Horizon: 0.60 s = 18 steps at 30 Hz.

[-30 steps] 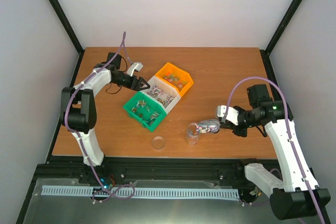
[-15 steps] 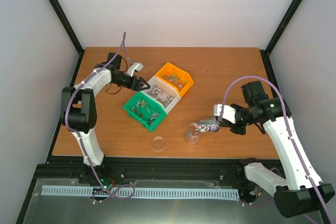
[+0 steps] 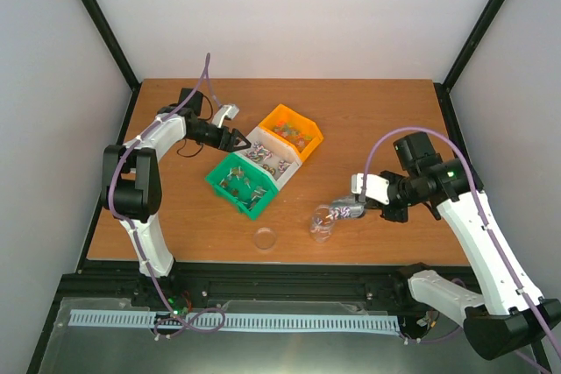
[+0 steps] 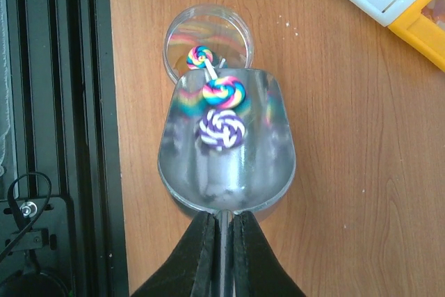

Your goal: Pack the candies

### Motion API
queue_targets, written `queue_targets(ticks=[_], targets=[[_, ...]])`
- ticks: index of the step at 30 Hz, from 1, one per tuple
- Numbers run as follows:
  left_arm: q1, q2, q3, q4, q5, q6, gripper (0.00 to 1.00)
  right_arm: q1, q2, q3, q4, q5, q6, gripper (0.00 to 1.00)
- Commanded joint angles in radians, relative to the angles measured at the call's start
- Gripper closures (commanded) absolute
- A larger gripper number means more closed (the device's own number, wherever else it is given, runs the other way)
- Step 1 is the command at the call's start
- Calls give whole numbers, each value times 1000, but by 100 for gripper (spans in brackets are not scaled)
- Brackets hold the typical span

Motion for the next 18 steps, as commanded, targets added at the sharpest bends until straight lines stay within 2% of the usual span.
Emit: queue_targets(ticks=[1, 9, 18], targets=[[7, 19, 2, 32, 26, 6, 25, 39, -1, 29, -9, 53, 33, 97], [7, 20, -1, 37, 29, 7, 25, 107, 9, 56, -16, 117, 67, 97], [6, 20, -8, 38, 24, 11, 25, 131, 34, 129, -46, 145, 84, 97]])
